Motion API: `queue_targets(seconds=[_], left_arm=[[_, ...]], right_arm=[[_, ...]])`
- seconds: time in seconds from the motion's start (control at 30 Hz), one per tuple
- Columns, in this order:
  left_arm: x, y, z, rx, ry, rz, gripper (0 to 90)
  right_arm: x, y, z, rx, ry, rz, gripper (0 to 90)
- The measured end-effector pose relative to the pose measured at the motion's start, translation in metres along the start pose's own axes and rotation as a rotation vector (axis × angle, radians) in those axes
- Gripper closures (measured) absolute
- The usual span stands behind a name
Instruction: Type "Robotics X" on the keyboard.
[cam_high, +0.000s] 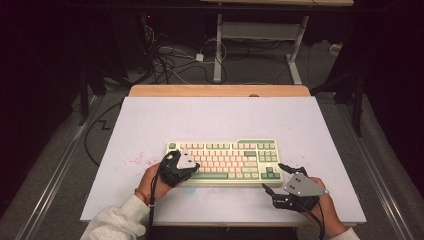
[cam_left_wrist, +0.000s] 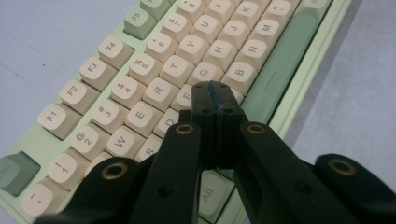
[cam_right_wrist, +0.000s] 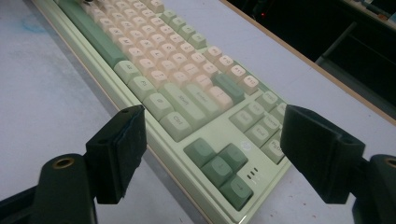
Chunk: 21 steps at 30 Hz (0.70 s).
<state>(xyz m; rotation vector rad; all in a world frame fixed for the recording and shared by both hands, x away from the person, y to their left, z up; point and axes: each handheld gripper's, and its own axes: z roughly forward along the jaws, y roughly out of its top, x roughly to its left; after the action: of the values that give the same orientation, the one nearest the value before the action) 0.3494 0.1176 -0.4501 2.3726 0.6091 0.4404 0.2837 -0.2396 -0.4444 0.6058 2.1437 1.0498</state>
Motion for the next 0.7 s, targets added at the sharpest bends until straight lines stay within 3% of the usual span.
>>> queue_targets(seconds=[0.43,0.7], left_arm=[[-0.0026,0.0007,0.0064,0.026,0.012,0.022,87.7],[-0.0032,0.0001,0.0035,0.016,0.023,0.030,87.7]], right_arm=[[0.0010,-0.0004,0.0010,0.011,0.005,-0.003,23.7],[0.0012,0.0002,0.0008,0.009,0.000,-0.008,23.6]])
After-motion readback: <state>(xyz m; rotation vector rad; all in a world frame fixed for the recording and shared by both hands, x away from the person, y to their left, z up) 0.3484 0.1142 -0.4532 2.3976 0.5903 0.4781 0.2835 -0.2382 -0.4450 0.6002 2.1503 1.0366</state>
